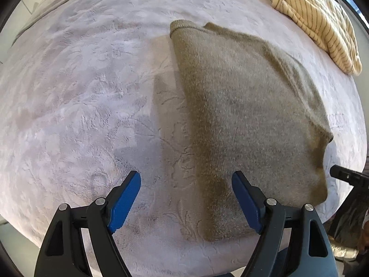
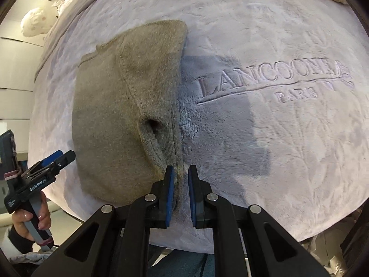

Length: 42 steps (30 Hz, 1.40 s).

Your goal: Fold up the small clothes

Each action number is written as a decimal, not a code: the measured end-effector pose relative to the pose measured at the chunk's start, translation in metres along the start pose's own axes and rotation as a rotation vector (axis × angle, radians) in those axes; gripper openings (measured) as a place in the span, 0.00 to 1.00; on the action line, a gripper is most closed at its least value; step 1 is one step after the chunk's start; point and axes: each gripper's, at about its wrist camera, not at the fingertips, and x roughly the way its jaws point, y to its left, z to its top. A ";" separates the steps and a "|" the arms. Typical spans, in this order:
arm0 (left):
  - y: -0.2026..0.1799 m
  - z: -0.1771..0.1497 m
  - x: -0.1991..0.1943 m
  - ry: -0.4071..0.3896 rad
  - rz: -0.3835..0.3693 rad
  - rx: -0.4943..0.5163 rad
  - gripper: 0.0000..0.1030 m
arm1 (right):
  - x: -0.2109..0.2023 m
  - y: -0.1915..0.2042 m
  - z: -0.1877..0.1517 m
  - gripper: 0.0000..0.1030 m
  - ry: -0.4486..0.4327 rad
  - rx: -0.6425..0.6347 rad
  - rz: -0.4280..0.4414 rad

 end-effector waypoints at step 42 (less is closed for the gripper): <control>-0.030 0.043 -0.050 -0.081 0.051 0.002 1.00 | -0.069 0.059 0.028 1.00 -0.168 -0.078 -0.230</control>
